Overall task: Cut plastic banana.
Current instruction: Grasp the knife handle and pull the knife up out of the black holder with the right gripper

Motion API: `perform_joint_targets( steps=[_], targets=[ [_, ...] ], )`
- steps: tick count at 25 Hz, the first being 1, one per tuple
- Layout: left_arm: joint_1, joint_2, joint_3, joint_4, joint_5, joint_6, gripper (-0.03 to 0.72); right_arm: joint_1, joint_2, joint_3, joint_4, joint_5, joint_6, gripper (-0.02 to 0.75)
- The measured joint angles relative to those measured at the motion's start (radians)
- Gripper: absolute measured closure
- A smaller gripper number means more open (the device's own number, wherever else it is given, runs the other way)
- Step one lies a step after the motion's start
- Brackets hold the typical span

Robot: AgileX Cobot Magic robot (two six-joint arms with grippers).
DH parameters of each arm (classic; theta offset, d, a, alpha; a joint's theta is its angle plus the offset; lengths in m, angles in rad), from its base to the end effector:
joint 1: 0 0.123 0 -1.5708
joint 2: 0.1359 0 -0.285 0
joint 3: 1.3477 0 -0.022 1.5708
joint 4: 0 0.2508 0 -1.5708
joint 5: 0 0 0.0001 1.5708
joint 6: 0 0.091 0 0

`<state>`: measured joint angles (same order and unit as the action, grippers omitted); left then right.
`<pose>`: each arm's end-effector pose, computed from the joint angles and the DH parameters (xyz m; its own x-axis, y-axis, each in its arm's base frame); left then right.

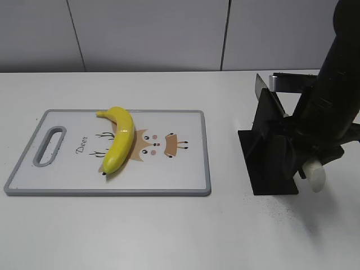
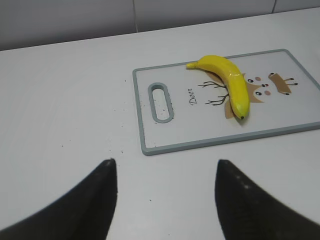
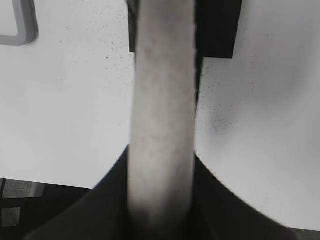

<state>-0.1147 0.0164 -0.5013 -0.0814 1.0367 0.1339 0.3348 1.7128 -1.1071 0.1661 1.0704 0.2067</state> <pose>-0.0023 -0.0062 0.2799 -0.4257 0.1417 -0.8937 0.2166 0.9749 0.0514 0.2844 0.1129 0.2019 -0.9973 -0.0505 0.0528 -0.0429 0.9898 0.1356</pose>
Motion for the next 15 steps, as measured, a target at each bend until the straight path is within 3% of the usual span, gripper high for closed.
perform_joint_targets(
  steps=[15],
  targets=[
    [0.000,0.000,0.000,0.000,0.000,0.000,0.097,0.000,-0.001,-0.070,0.020,0.088,0.027,0.550]
  ],
)
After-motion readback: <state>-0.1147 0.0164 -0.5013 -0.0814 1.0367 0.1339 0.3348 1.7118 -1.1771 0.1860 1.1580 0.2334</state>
